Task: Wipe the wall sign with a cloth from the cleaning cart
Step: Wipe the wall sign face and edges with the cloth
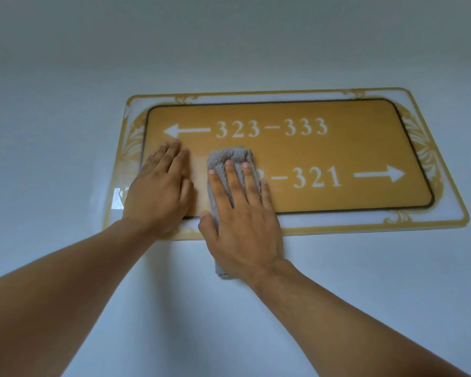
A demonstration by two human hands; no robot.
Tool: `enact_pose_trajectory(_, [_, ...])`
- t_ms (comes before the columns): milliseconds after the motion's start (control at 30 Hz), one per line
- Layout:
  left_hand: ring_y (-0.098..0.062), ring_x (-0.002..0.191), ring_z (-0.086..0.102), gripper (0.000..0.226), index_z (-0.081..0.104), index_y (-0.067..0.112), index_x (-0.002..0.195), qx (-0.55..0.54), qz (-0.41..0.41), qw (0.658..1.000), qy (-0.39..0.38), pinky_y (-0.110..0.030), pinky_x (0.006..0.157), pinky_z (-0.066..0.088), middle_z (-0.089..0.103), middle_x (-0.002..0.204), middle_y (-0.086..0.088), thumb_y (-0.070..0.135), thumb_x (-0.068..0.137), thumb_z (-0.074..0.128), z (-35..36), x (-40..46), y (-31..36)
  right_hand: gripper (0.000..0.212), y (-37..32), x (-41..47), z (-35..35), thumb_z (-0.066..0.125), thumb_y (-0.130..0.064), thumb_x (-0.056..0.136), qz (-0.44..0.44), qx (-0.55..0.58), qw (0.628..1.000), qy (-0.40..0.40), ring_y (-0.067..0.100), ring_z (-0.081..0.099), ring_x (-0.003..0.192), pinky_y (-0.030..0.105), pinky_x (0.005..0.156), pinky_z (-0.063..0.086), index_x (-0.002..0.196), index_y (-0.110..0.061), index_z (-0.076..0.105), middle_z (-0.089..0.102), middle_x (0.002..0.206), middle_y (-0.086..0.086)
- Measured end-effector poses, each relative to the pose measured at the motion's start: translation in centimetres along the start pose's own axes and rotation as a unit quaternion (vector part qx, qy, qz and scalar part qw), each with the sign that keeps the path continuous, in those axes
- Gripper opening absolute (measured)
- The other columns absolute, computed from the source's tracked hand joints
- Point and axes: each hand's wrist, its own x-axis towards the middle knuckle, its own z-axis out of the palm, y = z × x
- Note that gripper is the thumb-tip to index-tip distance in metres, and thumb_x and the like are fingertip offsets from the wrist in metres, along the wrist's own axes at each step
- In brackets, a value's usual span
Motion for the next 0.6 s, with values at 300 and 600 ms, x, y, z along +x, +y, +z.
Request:
enact_pose_trajectory(300, [-0.024,0.148,0.027,0.056,0.047,0.004,0.144,-0.038,-0.007,0.999,0.035,-0.036,0.122,0.019,0.039,0.156,-0.013,0.021,0.091,0.035,0.4,0.2,-0.3,0.074,-0.4,0.8,0.4,0.018,-0.059,0.095,0.009,-0.032,0.999,-0.005,0.030,-0.003,0.152,0.056,0.119,0.008,0.158,-0.021,0.013,0.008,0.166,0.011])
enact_pose_trajectory(600, [-0.021,0.147,0.029,0.052,0.050,0.007,0.141,-0.060,-0.018,0.997,0.042,-0.035,0.121,0.021,0.041,0.155,-0.009,0.021,0.094,0.034,0.5,0.0,-0.8,0.071,-1.5,1.6,0.7,0.014,-0.057,0.096,0.020,-0.016,1.000,0.000,0.030,-0.003,0.152,0.056,0.119,0.008,0.158,-0.022,0.012,0.006,0.166,0.010])
